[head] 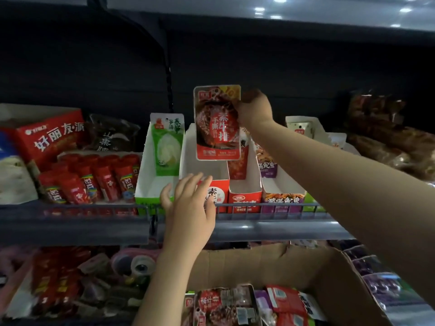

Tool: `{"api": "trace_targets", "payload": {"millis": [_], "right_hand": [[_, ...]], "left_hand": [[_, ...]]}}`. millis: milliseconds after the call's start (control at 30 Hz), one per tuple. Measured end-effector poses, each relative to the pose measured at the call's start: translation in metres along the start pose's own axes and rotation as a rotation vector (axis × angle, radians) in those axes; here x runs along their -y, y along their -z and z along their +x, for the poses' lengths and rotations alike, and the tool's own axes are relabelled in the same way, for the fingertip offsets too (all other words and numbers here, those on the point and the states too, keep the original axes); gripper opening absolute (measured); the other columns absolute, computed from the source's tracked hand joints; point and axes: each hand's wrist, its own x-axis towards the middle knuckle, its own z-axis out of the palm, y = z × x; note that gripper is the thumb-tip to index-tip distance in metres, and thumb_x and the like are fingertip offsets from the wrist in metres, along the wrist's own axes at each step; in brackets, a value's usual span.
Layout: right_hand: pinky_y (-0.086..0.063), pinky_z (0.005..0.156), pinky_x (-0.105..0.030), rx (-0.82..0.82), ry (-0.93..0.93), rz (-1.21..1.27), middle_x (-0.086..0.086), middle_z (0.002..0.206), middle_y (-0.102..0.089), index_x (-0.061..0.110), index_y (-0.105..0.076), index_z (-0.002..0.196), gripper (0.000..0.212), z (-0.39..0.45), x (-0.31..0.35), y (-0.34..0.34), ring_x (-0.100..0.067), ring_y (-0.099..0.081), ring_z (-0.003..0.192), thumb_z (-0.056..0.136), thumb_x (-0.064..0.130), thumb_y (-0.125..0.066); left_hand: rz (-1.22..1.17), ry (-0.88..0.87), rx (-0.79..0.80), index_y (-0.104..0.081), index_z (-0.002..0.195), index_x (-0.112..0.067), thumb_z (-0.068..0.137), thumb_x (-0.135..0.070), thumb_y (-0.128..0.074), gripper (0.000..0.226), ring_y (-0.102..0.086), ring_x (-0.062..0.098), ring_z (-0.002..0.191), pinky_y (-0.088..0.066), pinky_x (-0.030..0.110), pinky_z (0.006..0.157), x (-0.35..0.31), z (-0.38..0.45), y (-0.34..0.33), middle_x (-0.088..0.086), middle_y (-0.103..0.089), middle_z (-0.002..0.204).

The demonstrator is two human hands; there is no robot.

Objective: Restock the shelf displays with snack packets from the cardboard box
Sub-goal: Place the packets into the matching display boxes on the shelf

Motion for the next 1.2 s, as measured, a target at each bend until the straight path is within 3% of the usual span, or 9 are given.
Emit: {"api": "trace_targets", "payload": {"millis": [100,200,367,500,600,800,900,1100,1200], "right_hand": [[-0.054,0.076,-0.035,0.01,0.039,-0.066,0.002,0.101,-0.065,0.015,-0.055,0.117,0.026,0.009,-0.001,-0.018,-0.018,-0.063,0.09,0.093,0.023,-0.054],[-0.041,0.056,-0.024,0.025,0.107,-0.238,0.007,0.089,-0.055,0.016,-0.052,0.119,0.027,0.011,-0.002,-0.028,-0.015,-0.056,0.079,0.092,0.018,-0.049],[-0.055,0.069,-0.035,0.055,0.089,-0.265,0.009,0.088,-0.053,0.019,-0.044,0.126,0.036,0.016,0.0,-0.035,-0.017,-0.061,0.081,0.091,0.016,-0.05],[-0.056,0.065,-0.035,0.133,0.103,-0.336,0.007,0.084,-0.055,0.023,-0.04,0.129,0.04,0.015,-0.008,-0.04,-0.013,-0.057,0.068,0.09,0.021,-0.053],[-0.057,0.069,-0.038,0.175,0.123,-0.333,0.005,0.094,-0.06,0.026,-0.038,0.134,0.049,0.016,-0.021,-0.043,-0.015,-0.059,0.071,0.089,0.023,-0.057],[-0.052,0.078,-0.039,0.172,0.195,-0.615,-0.002,0.114,-0.058,0.028,-0.052,0.118,0.032,0.02,-0.043,-0.048,-0.023,-0.06,0.096,0.088,0.034,-0.061],[-0.05,0.08,-0.039,0.153,0.204,-0.728,-0.004,0.128,-0.047,0.03,-0.058,0.11,0.024,0.023,-0.053,-0.05,-0.025,-0.058,0.101,0.087,0.033,-0.062],[-0.051,0.083,-0.044,0.098,0.175,-0.692,-0.004,0.13,-0.04,0.034,-0.06,0.093,0.008,0.031,-0.055,-0.06,-0.027,-0.058,0.091,0.088,0.029,-0.062],[-0.052,0.082,-0.042,0.115,0.172,-0.713,-0.004,0.13,-0.039,0.031,-0.062,0.098,0.01,0.034,-0.056,-0.061,-0.025,-0.057,0.094,0.088,0.031,-0.062]], "left_hand": [[0.018,-0.022,0.023,-0.061,0.123,-0.022,0.083,-0.015,-0.066,0.041,-0.046,0.022,0.129,-0.02,0.057,0.109,0.004,0.002,0.003,0.003,-0.054,0.135],[0.008,-0.045,0.017,-0.063,0.118,-0.025,0.084,-0.015,-0.065,0.036,-0.051,0.02,0.12,-0.017,0.052,0.109,0.008,0.004,0.008,-0.003,-0.061,0.12],[0.022,-0.06,-0.008,-0.065,0.112,-0.027,0.083,-0.017,-0.066,0.03,-0.05,0.016,0.105,-0.023,0.051,0.107,0.009,0.005,0.012,-0.006,-0.061,0.103],[0.013,-0.062,0.01,-0.064,0.114,-0.027,0.083,-0.016,-0.065,0.033,-0.051,0.017,0.11,-0.019,0.051,0.109,0.01,0.005,0.011,-0.006,-0.061,0.108],[-0.019,-0.064,0.02,-0.062,0.119,-0.026,0.084,-0.016,-0.064,0.036,-0.049,0.017,0.119,-0.011,0.049,0.112,0.01,0.005,0.012,-0.005,-0.06,0.119],[0.026,-0.078,0.072,-0.047,0.137,-0.029,0.088,-0.021,-0.06,0.052,-0.026,0.02,0.142,-0.008,0.056,0.115,0.015,0.003,0.005,0.005,-0.038,0.149],[0.032,-0.079,0.074,-0.043,0.14,-0.03,0.088,-0.022,-0.059,0.055,-0.026,0.021,0.142,-0.011,0.058,0.114,0.017,0.002,0.001,0.005,-0.037,0.149],[0.029,-0.084,0.041,-0.05,0.134,-0.03,0.084,-0.02,-0.061,0.052,-0.035,0.023,0.138,-0.019,0.06,0.111,0.019,0.001,-0.002,0.006,-0.046,0.143],[0.026,-0.092,0.035,-0.052,0.133,-0.029,0.083,-0.019,-0.063,0.052,-0.035,0.023,0.138,-0.018,0.059,0.111,0.019,0.001,-0.002,0.006,-0.046,0.143]]}}
